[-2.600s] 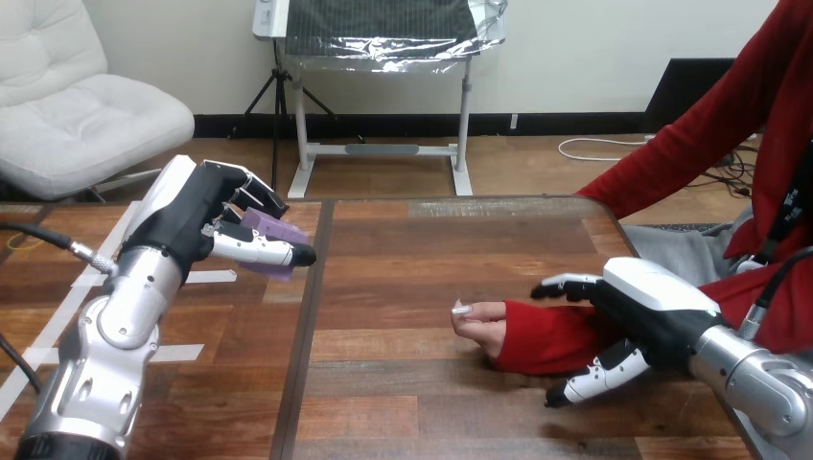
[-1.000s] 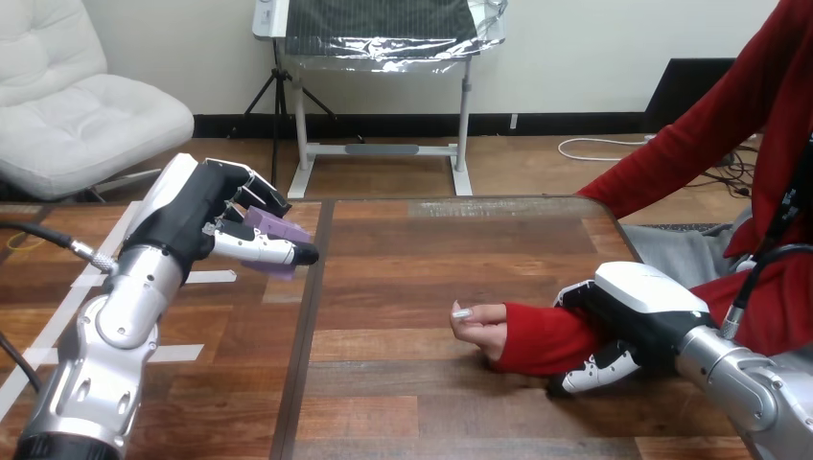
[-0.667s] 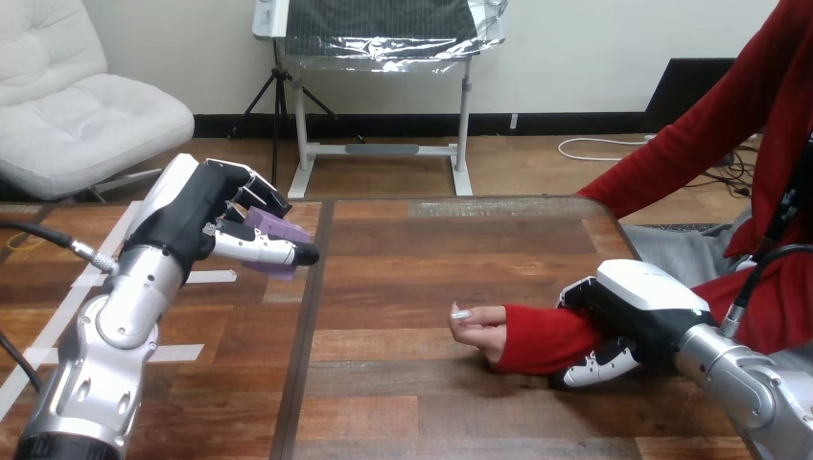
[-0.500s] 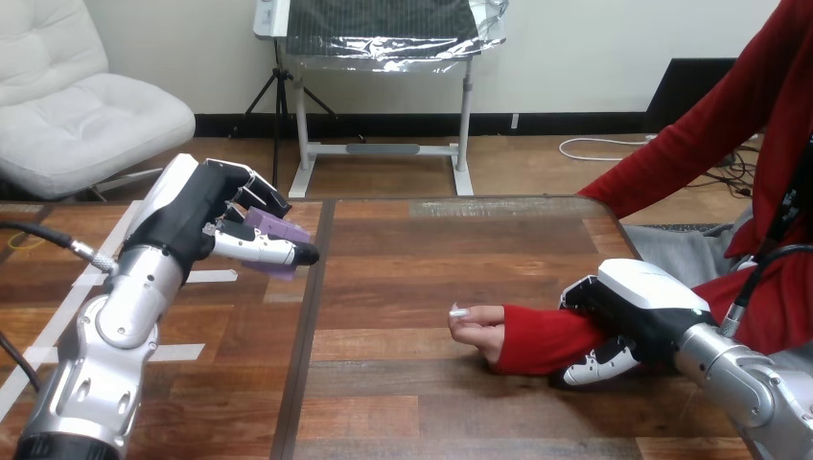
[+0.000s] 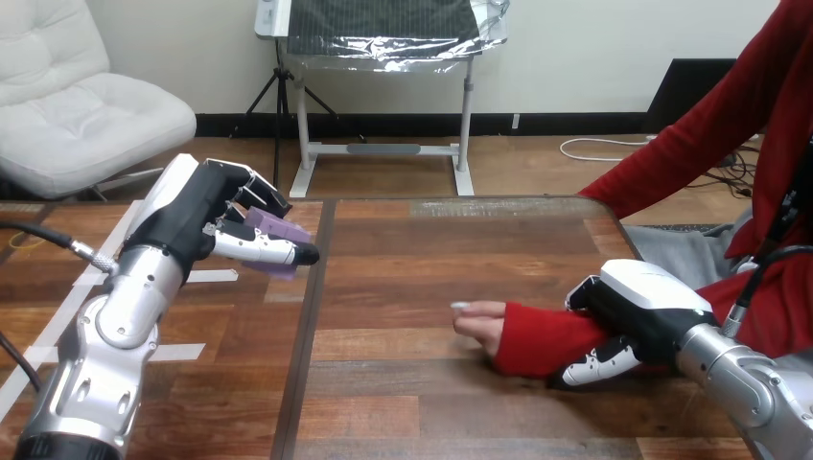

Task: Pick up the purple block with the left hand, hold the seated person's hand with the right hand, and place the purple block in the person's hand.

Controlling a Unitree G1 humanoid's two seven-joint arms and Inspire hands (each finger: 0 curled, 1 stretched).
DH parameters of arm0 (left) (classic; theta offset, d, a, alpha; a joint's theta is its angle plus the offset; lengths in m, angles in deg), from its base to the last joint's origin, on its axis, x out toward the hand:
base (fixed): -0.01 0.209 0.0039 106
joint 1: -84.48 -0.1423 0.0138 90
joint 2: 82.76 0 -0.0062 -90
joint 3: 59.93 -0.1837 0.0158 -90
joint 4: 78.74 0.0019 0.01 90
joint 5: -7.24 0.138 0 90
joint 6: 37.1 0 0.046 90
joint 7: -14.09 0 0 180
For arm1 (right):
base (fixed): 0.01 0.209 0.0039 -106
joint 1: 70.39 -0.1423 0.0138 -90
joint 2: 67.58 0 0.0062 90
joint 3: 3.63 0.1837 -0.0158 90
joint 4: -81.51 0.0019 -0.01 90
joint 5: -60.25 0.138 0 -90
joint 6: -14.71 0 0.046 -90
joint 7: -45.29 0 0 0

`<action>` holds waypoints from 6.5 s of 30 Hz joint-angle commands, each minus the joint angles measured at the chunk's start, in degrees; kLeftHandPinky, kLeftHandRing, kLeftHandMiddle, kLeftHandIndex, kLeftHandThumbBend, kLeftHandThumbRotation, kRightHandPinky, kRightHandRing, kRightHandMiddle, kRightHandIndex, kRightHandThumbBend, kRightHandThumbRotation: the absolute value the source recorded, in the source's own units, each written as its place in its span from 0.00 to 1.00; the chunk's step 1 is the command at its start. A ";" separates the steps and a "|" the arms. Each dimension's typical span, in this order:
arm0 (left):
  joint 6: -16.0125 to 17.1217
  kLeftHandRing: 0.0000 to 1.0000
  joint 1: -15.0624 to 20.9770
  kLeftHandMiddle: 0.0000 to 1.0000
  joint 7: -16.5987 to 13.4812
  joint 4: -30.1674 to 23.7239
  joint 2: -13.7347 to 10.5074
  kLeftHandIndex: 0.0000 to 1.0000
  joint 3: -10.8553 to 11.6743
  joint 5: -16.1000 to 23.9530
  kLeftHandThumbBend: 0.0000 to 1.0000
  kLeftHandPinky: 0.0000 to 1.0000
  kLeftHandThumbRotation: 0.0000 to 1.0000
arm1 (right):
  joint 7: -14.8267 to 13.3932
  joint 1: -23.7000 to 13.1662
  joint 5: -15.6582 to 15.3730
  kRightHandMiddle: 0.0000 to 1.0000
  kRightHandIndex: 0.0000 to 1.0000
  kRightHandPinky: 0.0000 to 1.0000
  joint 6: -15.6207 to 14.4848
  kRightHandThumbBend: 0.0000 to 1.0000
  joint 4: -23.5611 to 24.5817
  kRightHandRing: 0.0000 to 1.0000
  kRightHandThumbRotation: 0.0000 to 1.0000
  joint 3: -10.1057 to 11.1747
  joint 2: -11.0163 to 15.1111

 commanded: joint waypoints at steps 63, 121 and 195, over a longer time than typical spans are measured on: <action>13.16 0.44 15.81 0.45 -6.16 25.43 14.75 0.42 -0.61 -2.18 0.87 0.40 0.00 | 4.26 -0.17 10.87 0.31 0.33 0.24 -2.55 0.69 21.65 0.26 0.42 7.27 0.74; 16.41 0.40 27.26 0.41 -8.14 36.33 24.38 0.40 -2.06 -1.78 0.87 0.39 0.00 | 4.58 -0.22 10.53 0.27 0.28 0.19 -5.39 0.71 28.76 0.23 0.50 5.33 -3.90; 14.33 0.84 18.64 0.84 4.03 25.80 18.52 0.82 -6.06 -0.50 0.81 0.76 0.82 | 12.18 4.98 10.83 0.67 0.68 0.53 -10.74 1.00 35.00 0.65 0.71 6.47 0.75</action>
